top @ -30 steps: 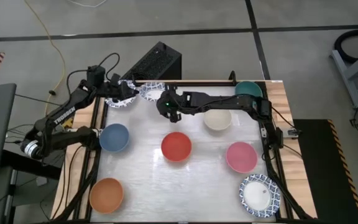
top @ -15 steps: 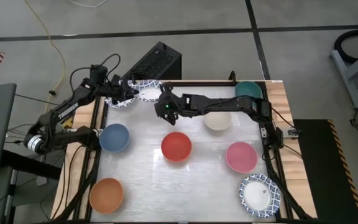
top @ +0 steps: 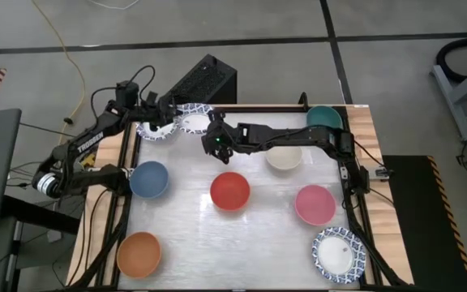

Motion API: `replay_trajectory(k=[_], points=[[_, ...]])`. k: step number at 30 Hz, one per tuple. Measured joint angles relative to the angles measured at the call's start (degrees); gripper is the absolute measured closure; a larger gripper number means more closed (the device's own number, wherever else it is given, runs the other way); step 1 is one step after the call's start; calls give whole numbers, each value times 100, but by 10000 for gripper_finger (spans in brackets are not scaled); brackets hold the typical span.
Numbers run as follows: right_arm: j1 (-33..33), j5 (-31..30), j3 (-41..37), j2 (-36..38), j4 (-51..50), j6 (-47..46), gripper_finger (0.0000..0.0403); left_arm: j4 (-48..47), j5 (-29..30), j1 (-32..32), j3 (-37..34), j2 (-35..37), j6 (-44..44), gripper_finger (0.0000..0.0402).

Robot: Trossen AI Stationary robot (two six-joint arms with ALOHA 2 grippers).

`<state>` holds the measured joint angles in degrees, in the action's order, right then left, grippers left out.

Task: Nest bowls inside each other
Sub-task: Stack the top right white patterned bowl on top of the left white patterned bowl

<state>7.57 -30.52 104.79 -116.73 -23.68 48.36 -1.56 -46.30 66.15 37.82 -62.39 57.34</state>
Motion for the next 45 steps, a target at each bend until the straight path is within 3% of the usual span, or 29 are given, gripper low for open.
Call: replay_trajectory(k=[7, 22, 30, 37, 41, 45], points=[[-13, 4, 0, 0, -11, 15, 399, 0, -100, -13, 0, -151, -28, 186], [-11, 44, 0, -2, -164, 15, 393, 2, 145, -17, 0, -151, -269, 392], [35, 327, 2, -2, -94, -813, 326, 5, 424, -19, 0, -149, -220, 399], [86, 773, 4, 67, -197, -2081, 239, 2, 989, -19, 0, -141, -67, 401], [88, 1057, 4, 198, -261, -2632, 195, -31, 1591, -19, 0, -53, 16, 401], [92, 1095, 4, 435, -278, -2986, 177, -252, 2562, -19, 0, 305, 208, 401]])
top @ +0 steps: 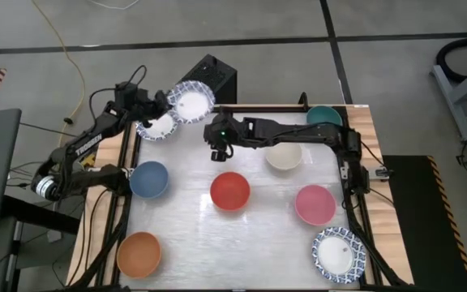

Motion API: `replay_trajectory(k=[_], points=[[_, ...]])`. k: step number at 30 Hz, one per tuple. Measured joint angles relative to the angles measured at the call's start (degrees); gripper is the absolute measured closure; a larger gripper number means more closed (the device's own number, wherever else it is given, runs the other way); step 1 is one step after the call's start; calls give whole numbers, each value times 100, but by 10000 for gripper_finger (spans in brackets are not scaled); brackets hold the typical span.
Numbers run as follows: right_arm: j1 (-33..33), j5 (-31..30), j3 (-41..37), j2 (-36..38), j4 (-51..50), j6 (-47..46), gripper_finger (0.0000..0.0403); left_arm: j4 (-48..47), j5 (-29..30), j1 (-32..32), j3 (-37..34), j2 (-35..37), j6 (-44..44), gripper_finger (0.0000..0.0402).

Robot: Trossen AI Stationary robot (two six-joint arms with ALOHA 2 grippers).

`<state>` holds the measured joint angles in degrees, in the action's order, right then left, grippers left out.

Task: Nest bowls inside each other
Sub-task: Stack the top right white patterned bowl on top of the left white patterned bowl

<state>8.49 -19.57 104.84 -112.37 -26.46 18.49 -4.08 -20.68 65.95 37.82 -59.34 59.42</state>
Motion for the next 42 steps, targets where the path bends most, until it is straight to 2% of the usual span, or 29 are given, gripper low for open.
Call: replay_trajectory(k=[5, 7, 10, 14, 23, 27, 31, 36, 42], points=[[94, 5, 0, 348, -82, -318, 177, -929, 1544, -39, 2, 853, 45, 401], [135, 3, 0, 456, -94, -360, 179, -1259, 1964, -39, -1, 1179, 90, 401], [186, 2, 0, 573, -107, -364, 180, -1483, 2307, -40, -95, 1539, 205, 401], [214, 4, 0, 596, -151, -364, 181, -1968, 2705, -42, -567, 1896, 854, 401], [119, 4, 0, 557, -292, -362, 181, -1838, 3424, -114, -1714, 2508, 2288, 401], [97, 2, 0, 557, -351, -362, 181, -1776, 3510, -133, -2010, 2573, 2410, 401], [92, 2, 0, 557, -381, -362, 181, -1613, 3316, -133, -2183, 2560, 2387, 401], [92, 4, 0, 557, -423, -357, 181, -1331, 3286, -133, -2203, 2562, 2082, 401], [94, 8, 0, 557, -463, -349, 181, -1347, 2979, -133, -2201, 2560, 1718, 395]])
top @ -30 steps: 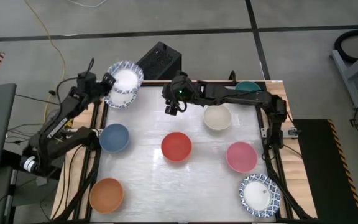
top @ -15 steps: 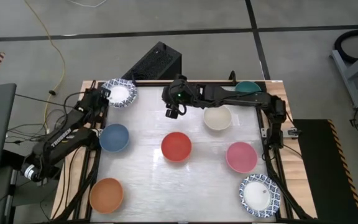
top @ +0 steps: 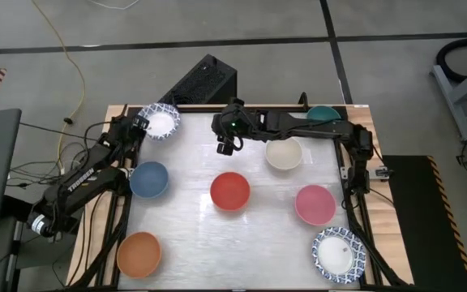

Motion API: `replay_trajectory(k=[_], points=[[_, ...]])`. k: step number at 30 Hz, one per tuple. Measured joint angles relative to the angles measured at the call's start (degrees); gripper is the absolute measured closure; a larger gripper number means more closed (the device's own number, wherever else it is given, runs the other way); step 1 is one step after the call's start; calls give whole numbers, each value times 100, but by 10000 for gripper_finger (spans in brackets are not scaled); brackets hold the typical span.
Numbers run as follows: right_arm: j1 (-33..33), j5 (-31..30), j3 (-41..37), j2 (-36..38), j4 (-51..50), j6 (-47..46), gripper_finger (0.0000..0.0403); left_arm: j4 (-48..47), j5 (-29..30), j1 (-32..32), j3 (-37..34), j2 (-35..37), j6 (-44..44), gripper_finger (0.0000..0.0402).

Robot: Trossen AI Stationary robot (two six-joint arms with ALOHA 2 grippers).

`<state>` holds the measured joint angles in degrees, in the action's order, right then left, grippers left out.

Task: Nest bowls inside each other
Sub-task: Stack the top right white patterned bowl on top of the left white patterned bowl

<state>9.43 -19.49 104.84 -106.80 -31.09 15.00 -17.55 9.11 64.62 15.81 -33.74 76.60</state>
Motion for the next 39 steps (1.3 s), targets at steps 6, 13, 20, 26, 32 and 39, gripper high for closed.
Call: replay_trajectory(k=[6, 13, 20, 26, 32, 39], points=[[-2, 7, 0, 0, -16, -2, 181, 87, 41, 0, 0, 0, -473, 347], [-9, 10, 0, 0, -48, -2, 181, 433, -237, 0, 2, 0, -933, 255], [-9, 13, -2, 0, -193, -9, 181, 331, -425, 2, 2, 0, -1300, 173], [-9, 13, -2, 0, -215, -9, 181, 191, -660, 2, 4, 0, -1623, 145], [-9, 15, -2, 0, -217, -4, 181, 191, -925, 2, 4, 0, -2104, 144], [-9, 15, -2, 0, -295, -4, 181, 40, -1083, 2, 7, 2, -2571, 144]])
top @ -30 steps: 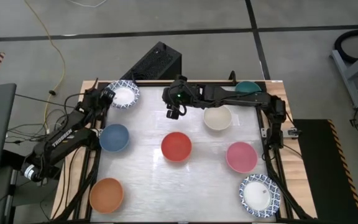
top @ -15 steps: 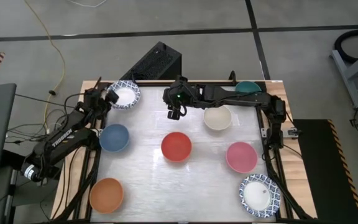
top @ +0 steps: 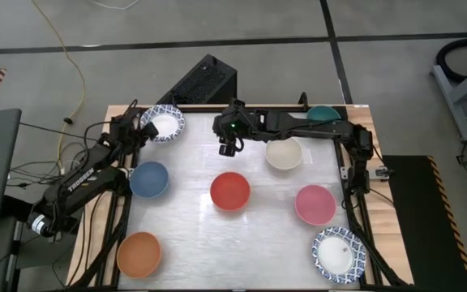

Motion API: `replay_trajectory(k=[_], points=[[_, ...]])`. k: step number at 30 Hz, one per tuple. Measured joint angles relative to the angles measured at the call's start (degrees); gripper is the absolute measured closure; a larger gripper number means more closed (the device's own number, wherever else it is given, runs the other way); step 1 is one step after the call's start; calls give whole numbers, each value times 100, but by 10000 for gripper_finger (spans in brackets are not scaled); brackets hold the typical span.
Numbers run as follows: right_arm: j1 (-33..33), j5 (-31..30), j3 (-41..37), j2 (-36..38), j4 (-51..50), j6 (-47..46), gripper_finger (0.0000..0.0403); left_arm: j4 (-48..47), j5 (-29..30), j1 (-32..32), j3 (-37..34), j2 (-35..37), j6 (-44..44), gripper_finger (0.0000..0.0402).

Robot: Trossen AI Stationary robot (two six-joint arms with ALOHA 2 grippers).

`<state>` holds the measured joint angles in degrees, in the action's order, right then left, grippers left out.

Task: Nest bowls inside each other
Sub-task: Stack the top right white patterned bowl on top of the left white patterned bowl, then stack the bottom white patterned bowl on top of the top white patterned bowl

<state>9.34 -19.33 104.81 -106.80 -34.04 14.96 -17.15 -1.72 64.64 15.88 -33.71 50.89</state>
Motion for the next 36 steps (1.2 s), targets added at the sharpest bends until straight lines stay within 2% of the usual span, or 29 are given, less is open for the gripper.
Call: replay_trajectory(k=[5, 13, 17, 20, 24, 32, 36], points=[[0, 0, -2, 0, -42, 2, 181, -434, 72, -1, 25, 0, -367, 144], [0, 0, -2, 0, -42, 46, 181, -883, 547, -2, 381, 0, -823, 144], [22, 0, -2, 0, -221, 3, 181, -660, 326, 0, 593, 2, -649, 144], [72, 54, -2, 0, -913, -328, 181, -522, -229, 0, 830, 2, -662, 144], [109, 535, -2, 0, -2380, -901, 181, -533, -721, -2, 1196, 61, -860, 144], [-354, 1862, -7, 70, -4954, -2202, 193, -522, -1034, -4, 1996, 397, -1419, 144], [-994, 1966, -121, 359, -5579, -3153, 197, -516, -991, -7, 2137, 510, -1591, 144]])
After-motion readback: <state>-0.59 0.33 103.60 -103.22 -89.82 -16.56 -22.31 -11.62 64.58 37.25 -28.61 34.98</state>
